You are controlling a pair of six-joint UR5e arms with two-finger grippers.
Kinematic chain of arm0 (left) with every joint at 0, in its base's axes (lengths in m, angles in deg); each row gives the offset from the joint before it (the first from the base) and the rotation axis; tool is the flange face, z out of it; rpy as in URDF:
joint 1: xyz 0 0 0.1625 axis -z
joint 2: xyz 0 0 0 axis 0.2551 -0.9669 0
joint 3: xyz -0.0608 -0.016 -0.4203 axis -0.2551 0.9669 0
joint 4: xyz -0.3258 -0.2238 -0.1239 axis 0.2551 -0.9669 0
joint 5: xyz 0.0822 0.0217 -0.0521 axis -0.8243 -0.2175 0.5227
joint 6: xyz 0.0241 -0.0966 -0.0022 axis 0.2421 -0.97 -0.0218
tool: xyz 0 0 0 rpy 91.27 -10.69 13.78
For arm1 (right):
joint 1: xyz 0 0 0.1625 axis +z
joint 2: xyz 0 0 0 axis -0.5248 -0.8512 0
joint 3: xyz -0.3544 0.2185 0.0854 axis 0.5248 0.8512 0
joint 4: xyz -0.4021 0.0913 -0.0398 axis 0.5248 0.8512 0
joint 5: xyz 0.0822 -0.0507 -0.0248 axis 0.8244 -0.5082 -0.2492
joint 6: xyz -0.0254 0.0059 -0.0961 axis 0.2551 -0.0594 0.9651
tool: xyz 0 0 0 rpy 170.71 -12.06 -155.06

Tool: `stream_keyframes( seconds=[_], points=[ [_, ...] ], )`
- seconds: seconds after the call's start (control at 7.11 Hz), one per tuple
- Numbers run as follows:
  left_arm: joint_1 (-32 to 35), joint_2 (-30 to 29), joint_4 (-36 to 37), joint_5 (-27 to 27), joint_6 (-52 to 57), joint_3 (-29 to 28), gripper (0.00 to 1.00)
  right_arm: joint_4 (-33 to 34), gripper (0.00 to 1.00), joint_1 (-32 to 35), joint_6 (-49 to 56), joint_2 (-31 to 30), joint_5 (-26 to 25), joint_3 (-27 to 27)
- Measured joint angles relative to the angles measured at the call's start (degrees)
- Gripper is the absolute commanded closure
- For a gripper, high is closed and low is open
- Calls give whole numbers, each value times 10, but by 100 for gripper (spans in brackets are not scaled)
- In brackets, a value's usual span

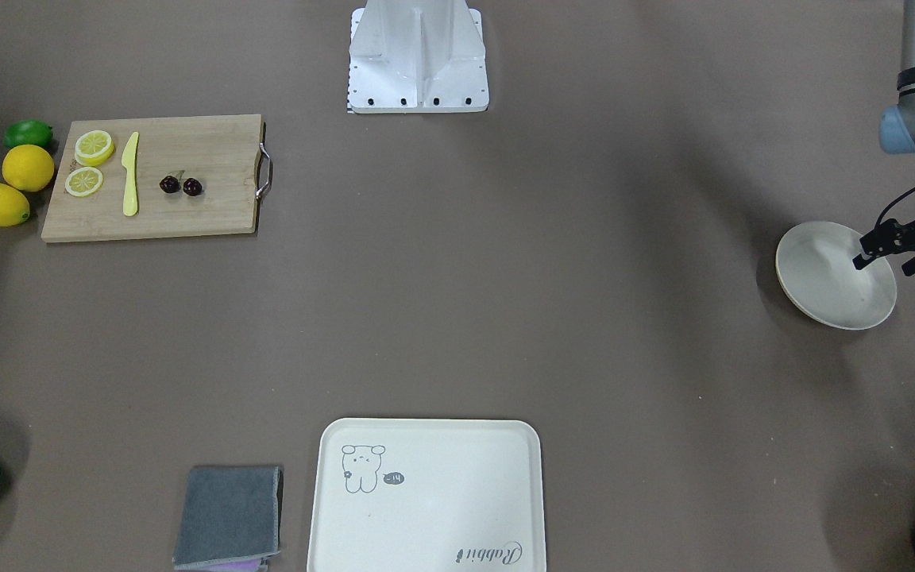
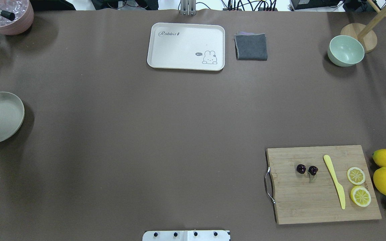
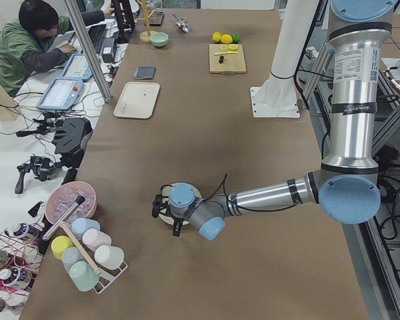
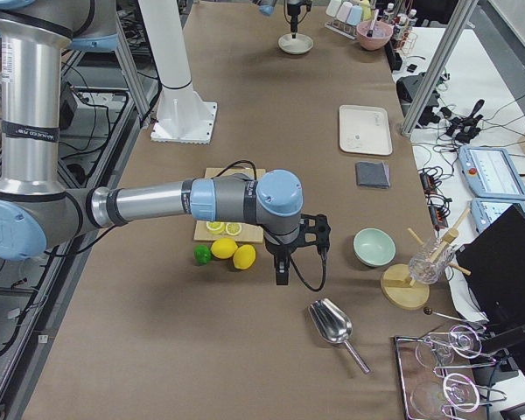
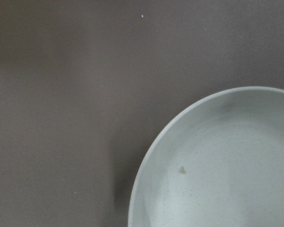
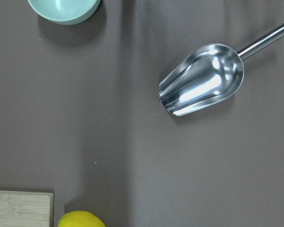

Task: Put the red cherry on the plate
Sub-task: 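Drag the white plate away from the table edge with the left gripper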

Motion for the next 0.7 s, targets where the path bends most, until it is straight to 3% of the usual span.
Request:
stream_keyframes(
  seconds=[0.14,0.28,0.7],
  points=[
    [-4,2,-7,1,0,-4,95,0,0,0,-1,0,0,-1],
    [-5,6,-18,3,0,-6,100,0,0,0,-1,0,0,-1],
    [-6,15,-28,4,2,-9,100,0,0,0,-2,-1,0,-8]
  ],
)
